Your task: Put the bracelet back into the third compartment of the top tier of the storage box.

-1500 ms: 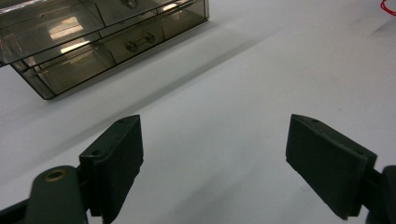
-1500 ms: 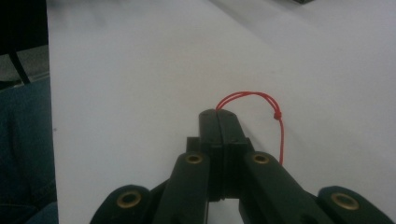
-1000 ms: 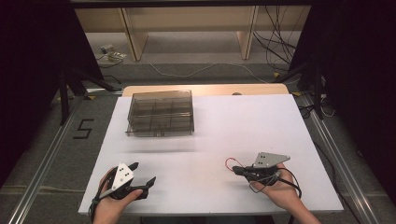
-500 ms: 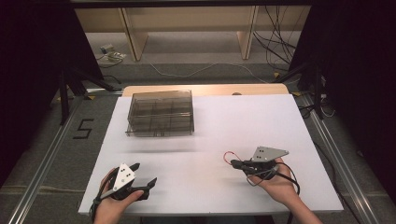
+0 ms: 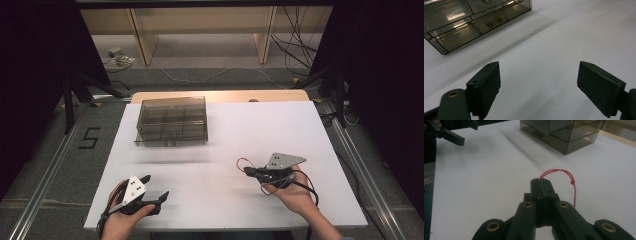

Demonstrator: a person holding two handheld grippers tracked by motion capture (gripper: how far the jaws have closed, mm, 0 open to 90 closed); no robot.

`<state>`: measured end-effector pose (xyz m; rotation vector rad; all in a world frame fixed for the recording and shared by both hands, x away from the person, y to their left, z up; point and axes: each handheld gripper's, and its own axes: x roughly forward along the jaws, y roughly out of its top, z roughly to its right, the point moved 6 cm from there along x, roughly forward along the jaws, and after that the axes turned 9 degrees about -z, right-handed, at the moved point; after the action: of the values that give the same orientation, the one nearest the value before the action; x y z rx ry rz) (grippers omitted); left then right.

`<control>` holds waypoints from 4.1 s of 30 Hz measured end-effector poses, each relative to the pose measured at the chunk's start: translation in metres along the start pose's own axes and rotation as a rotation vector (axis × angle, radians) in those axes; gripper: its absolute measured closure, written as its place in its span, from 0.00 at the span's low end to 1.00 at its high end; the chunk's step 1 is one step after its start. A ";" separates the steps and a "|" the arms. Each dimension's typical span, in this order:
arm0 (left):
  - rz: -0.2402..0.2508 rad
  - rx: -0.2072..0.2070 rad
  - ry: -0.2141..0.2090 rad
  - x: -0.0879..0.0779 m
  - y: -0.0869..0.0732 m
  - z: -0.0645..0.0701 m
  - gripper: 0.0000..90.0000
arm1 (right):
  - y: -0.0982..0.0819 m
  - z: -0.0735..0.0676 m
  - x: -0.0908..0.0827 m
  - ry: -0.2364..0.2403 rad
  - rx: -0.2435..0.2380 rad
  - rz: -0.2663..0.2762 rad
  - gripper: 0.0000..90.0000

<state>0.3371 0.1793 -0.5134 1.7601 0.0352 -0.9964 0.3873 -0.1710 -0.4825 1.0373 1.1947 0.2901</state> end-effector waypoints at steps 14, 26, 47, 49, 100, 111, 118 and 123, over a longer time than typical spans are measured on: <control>0.002 0.000 -0.008 0.000 0.000 0.001 0.21 | 0.013 0.002 0.005 -0.007 -0.010 0.016 1.00; 0.009 -0.005 -0.007 0.000 0.000 0.001 0.21 | 0.023 0.004 0.008 -0.011 -0.010 0.026 1.00; 0.005 -0.005 -0.008 0.001 0.000 0.000 0.20 | 0.035 0.008 0.011 -0.016 -0.012 0.037 1.00; 0.004 -0.005 -0.009 0.001 0.000 0.000 0.20 | 0.036 0.009 0.012 -0.017 -0.016 0.040 1.00; 0.010 -0.010 -0.006 0.000 0.001 0.000 0.20 | 0.068 0.012 0.023 -0.022 -0.020 0.072 1.00; 0.009 -0.009 -0.007 0.000 0.001 0.001 0.20 | 0.076 0.010 0.029 -0.018 -0.033 0.067 1.00; 0.008 -0.008 -0.007 0.000 0.000 0.001 0.20 | 0.082 0.010 0.032 -0.018 -0.037 0.064 1.00; 0.004 -0.005 -0.007 0.001 0.000 0.001 0.20 | 0.087 0.011 0.034 -0.017 -0.045 0.064 1.00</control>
<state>0.3372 0.1785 -0.5136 1.7510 0.0294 -0.9984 0.4380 -0.1073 -0.4357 1.0382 1.1364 0.3559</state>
